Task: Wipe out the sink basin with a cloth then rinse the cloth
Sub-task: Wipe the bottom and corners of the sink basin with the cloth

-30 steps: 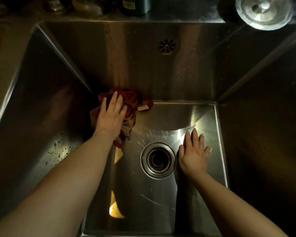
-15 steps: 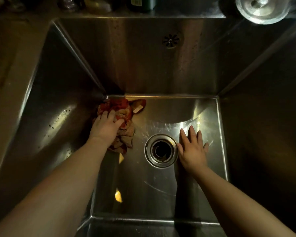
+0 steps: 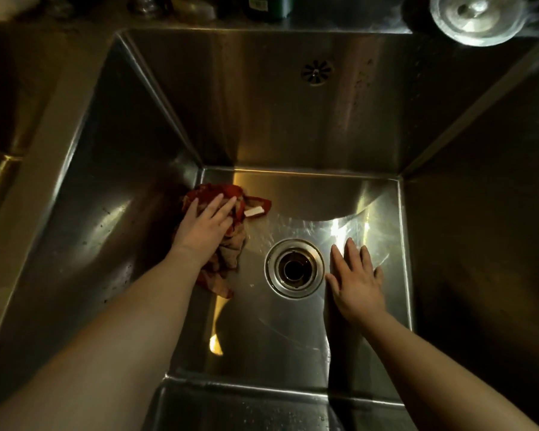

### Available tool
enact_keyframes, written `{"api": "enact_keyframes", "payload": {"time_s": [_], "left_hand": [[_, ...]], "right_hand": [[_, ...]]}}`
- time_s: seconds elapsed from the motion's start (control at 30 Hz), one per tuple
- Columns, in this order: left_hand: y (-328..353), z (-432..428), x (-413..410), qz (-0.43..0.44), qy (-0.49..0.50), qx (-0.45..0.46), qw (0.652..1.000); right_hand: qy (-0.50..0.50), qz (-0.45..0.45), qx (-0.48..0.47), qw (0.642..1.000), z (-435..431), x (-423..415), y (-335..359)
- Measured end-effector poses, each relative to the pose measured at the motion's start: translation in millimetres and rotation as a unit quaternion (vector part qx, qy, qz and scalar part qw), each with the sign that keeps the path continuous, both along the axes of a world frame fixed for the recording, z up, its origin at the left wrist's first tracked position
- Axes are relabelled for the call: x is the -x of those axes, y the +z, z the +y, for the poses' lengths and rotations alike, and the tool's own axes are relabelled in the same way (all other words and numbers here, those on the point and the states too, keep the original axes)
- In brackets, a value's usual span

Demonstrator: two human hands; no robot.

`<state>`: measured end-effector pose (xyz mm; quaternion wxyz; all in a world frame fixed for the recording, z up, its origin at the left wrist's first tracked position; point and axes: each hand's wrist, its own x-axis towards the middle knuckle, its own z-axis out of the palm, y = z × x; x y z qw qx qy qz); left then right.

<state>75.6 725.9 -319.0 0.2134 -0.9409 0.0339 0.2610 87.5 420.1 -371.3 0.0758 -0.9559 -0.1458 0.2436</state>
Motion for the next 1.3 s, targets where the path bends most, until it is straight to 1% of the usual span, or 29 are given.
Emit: {"api": "enact_keyframes", "payload": {"time_s": [0.07, 0.17, 0.3, 0.47, 0.57, 0.63, 0.7, 0.83, 0.93, 1.03, 1.13, 1.23, 1.3], "left_hand": [[0.1, -1.0, -3.1, -0.007, 0.027, 0.018, 0.999], [-2.6, -7.4, 8.2, -0.009, 0.056, 0.019, 0.998], [4.7, -12.8, 26.6, 0.036, 0.086, 0.024, 0.995], [15.0, -19.5, 66.1, 0.091, 0.113, 0.096, 0.985], [17.8, -23.7, 88.9, 0.135, 0.144, 0.157, 0.968], [19.1, -25.7, 96.1, 0.149, 0.159, 0.188, 0.958], [20.7, -26.8, 97.3, 0.135, 0.170, 0.209, 0.953], [20.7, -33.4, 98.1, 0.077, 0.193, 0.248, 0.946], [19.0, -41.9, 94.6, 0.036, 0.207, 0.294, 0.932], [15.8, -59.0, 86.4, 0.018, 0.188, 0.340, 0.921], [12.8, -84.8, 77.0, 0.024, 0.129, 0.373, 0.918], [8.6, -111.5, 66.3, 0.022, 0.067, 0.394, 0.916], [4.6, -125.8, 59.7, 0.028, 0.052, 0.400, 0.915]], "right_hand": [[0.008, 0.008, 0.003, 1.000, -2.8, 0.1, 0.2], [0.022, 0.016, 0.009, 1.000, -9.5, 2.4, 3.9], [0.025, 0.036, 0.006, 0.999, -11.7, 4.6, 11.6], [0.015, 0.070, 0.005, 0.997, -8.5, 5.4, 17.9], [0.021, 0.073, 0.009, 0.997, -10.3, 5.8, 19.2], [0.024, 0.073, 0.009, 0.997, -9.7, 5.8, 19.6], [0.025, 0.076, 0.007, 0.997, -8.6, 5.0, 20.2], [0.029, 0.069, 0.011, 0.997, -12.1, 3.3, 21.4], [0.031, 0.068, 0.017, 0.997, -15.1, 1.6, 23.1], [0.031, 0.060, 0.021, 0.997, -14.2, -1.7, 26.7], [0.025, 0.046, 0.021, 0.998, -15.2, -5.9, 31.1], [0.008, 0.045, 0.023, 0.999, -20.2, -10.2, 34.1], [-0.005, 0.039, 0.026, 0.999, -25.6, -13.1, 35.1]]}}
